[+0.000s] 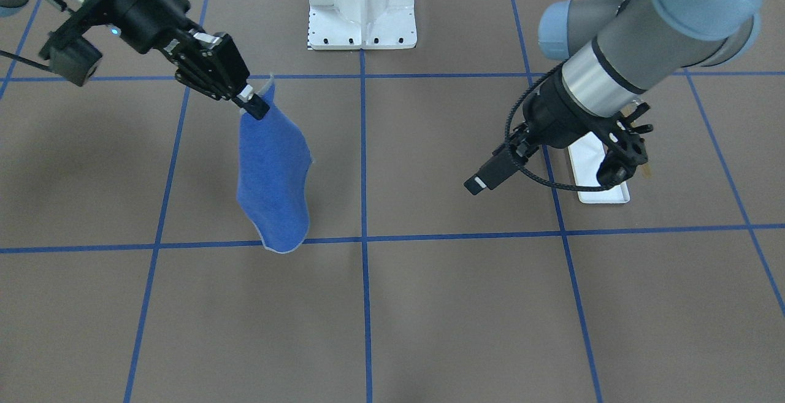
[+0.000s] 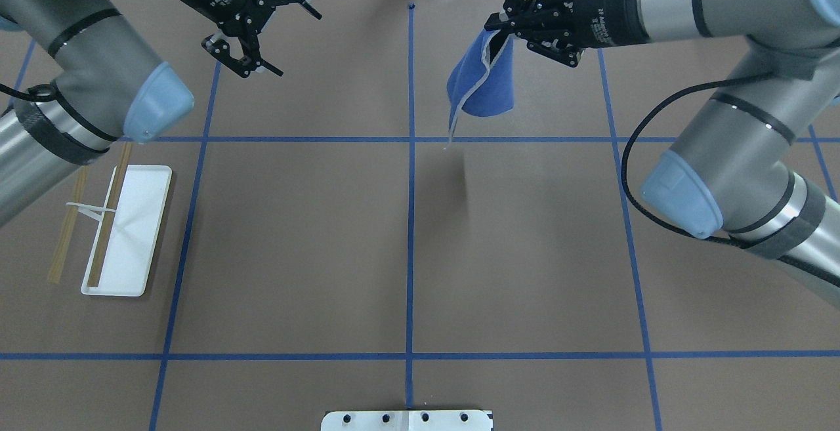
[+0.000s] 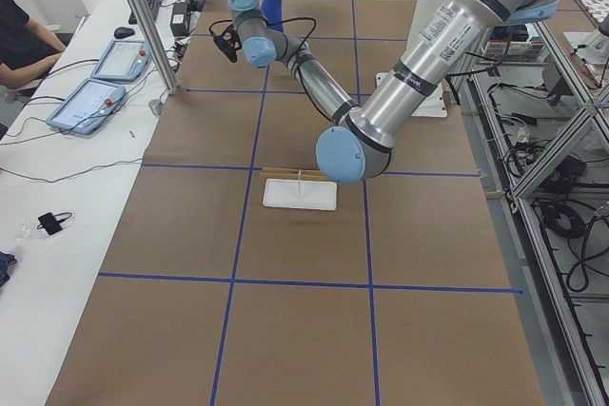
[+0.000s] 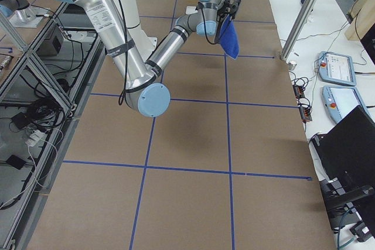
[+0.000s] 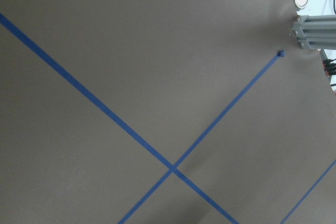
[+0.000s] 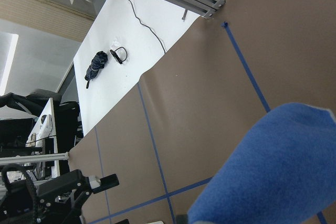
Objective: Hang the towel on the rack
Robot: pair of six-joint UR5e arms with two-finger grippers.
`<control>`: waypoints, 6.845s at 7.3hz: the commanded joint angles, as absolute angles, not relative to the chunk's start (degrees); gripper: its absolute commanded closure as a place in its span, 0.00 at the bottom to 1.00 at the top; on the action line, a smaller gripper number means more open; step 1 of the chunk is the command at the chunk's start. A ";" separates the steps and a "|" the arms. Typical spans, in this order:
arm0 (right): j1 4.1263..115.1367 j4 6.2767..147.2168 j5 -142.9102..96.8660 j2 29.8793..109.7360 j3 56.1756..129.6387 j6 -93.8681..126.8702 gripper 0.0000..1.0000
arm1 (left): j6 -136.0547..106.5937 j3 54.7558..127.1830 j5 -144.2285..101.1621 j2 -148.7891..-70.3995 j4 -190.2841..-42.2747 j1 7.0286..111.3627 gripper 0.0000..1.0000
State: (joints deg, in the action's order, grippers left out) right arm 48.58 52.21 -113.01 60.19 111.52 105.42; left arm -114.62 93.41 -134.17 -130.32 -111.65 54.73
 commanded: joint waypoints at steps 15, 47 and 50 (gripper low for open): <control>44.03 51.50 -99.14 58.71 113.91 100.98 1.00 | -142.02 92.90 -124.89 -139.66 -111.88 44.74 0.03; 62.74 52.12 -114.94 69.52 103.20 66.36 0.00 | -88.18 109.76 -102.83 -124.98 -90.20 52.55 1.00; 71.43 52.29 -126.35 68.64 93.72 50.41 0.00 | -79.55 115.74 -102.92 -120.69 -84.46 53.61 1.00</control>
